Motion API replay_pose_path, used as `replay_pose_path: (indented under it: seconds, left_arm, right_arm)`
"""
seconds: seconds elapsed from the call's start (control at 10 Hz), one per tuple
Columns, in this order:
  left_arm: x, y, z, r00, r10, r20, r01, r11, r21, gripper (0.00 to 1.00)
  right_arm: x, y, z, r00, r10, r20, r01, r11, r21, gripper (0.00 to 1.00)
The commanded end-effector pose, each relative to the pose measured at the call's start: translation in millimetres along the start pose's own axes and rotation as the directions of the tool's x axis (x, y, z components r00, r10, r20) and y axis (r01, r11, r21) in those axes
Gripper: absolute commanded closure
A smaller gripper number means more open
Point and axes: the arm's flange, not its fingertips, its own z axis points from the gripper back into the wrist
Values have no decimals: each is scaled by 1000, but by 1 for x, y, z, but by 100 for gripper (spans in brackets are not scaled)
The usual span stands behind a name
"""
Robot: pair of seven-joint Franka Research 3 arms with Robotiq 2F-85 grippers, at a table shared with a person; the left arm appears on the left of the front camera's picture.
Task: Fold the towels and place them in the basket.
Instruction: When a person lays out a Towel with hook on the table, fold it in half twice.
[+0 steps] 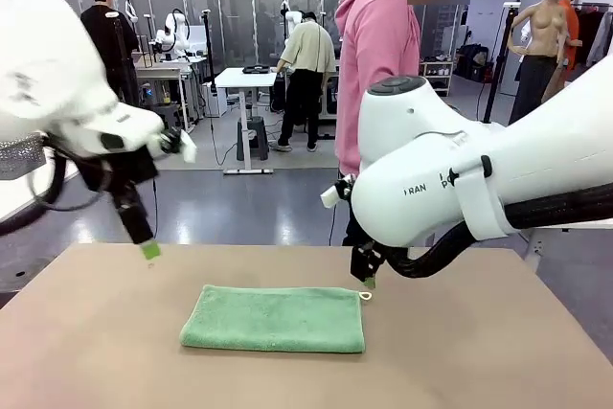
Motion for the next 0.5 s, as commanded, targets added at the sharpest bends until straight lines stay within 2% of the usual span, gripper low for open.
replay_pose_path:
  seconds: [0.0,0.2,0.4]
  left_arm:
    - [-31,-51,53,995,96,-5,-95,991,97,9]
    - [-51,-85,95,986,162,-29,-157,977,142,9]
    - [-64,-102,113,978,201,-46,-192,968,163,9]
  right_arm:
    - [3,-1,-21,987,-159,31,157,986,52,0]
    - [2,-8,-43,962,-257,90,240,956,172,0]
    - [2,-8,-64,937,-340,85,313,920,234,0]
